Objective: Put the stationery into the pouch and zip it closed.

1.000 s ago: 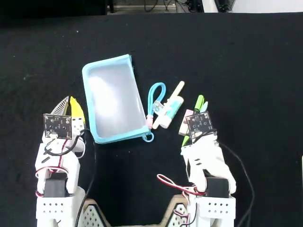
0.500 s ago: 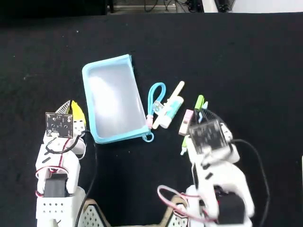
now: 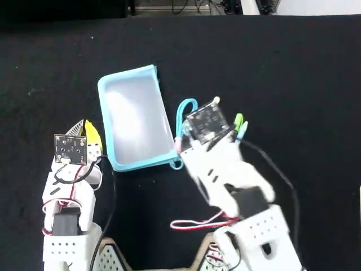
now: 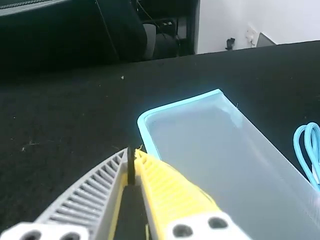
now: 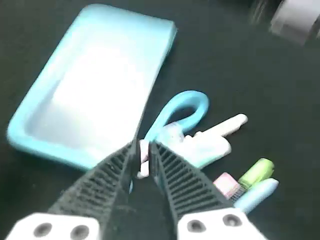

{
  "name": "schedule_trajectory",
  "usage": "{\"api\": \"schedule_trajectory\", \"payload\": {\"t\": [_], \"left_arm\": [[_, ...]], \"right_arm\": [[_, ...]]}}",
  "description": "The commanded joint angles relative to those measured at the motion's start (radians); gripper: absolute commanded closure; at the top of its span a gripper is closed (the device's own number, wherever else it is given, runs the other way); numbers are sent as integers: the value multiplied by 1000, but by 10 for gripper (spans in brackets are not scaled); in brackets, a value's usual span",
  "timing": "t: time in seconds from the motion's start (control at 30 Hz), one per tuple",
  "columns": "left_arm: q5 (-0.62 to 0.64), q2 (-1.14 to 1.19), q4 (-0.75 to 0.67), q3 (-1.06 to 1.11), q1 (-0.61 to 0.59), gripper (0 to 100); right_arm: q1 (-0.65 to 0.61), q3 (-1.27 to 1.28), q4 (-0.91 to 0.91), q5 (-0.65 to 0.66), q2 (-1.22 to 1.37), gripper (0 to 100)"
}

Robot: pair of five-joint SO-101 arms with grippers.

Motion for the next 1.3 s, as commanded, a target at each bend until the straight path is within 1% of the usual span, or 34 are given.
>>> {"api": "schedule_trajectory", "payload": {"t": [0.0,0.1,0.23,0.37,0.47,0.63,0.77,1.03,1.17,1.27], "left_arm": [[3,-5,5,18,7,970],[3,-5,5,18,7,970],[2,-5,5,18,7,970],[6,-5,5,18,7,970],[6,-5,5,18,10,970],[6,-5,5,18,8,970],[6,-5,5,18,8,970],[5,-5,5,18,12,970],[3,-5,5,18,10,970],[3,-5,5,18,7,970]], "right_arm": [[-77,134,-187,-28,65,959],[-95,231,-304,-29,104,942],[-121,246,-344,-31,179,842],[-130,237,-404,-31,274,876],[-129,216,-459,-37,372,873],[-126,93,-423,-37,568,858],[-138,33,-431,-37,673,861],[-267,15,-575,-32,725,858],[-275,15,-575,-29,725,857],[-255,15,-572,-29,722,856]]}}
